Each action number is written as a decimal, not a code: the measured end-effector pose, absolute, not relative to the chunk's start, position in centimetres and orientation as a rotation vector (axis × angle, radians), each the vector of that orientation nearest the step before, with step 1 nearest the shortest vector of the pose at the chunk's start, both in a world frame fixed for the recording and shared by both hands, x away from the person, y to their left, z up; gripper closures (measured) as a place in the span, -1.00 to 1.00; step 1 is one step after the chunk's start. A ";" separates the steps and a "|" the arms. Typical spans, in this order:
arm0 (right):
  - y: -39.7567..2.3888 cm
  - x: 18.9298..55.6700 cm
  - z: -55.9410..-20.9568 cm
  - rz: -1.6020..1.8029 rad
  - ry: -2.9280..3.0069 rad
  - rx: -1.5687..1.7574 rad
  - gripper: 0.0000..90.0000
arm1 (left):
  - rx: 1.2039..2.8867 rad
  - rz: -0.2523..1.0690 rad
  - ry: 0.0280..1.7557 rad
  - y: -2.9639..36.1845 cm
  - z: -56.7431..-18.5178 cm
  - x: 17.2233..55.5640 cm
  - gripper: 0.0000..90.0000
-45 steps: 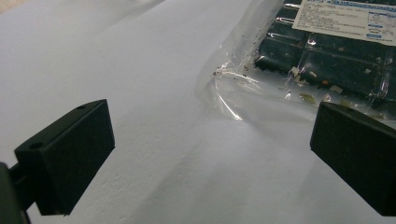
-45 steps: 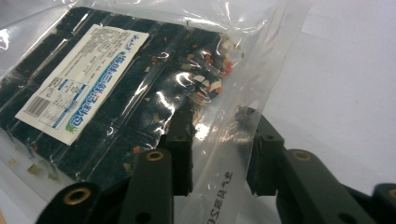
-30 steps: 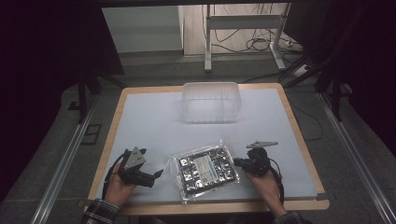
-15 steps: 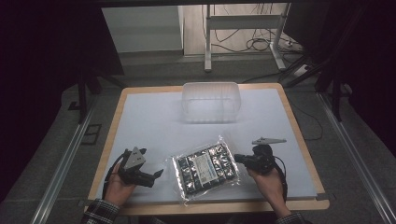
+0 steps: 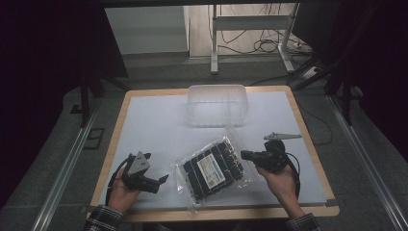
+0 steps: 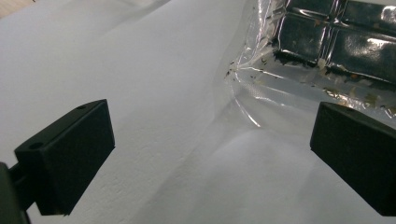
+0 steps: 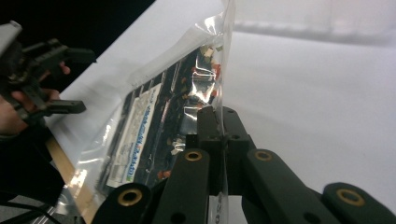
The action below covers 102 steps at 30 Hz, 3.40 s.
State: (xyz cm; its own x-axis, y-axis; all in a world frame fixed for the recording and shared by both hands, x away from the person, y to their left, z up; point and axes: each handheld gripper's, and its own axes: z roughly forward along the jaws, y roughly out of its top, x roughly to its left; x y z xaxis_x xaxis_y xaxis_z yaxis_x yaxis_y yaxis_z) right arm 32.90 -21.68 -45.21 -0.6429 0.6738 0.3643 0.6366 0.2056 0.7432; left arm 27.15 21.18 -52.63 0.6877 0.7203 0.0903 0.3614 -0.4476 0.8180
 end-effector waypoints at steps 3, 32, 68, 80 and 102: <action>-21.6 32.9 -44.3 1.462 2.411 1.291 0.97 | 2.071 0.550 0.828 21.2 -52.6 27.2 -1.00; -18.9 34.1 -34.4 1.477 2.454 1.060 0.97 | 2.027 0.529 0.825 21.5 -52.4 27.2 -1.00; -18.9 39.6 -29.2 1.466 2.333 1.047 0.97 | 2.041 0.451 0.869 21.5 -52.5 27.4 -0.99; -18.2 41.9 -28.0 1.461 2.318 1.068 0.97 | 2.047 0.461 0.850 21.3 -52.5 27.3 -0.99; -17.3 46.4 -27.9 1.463 2.289 1.111 0.97 | 2.044 0.459 0.846 21.3 -52.5 27.3 -0.99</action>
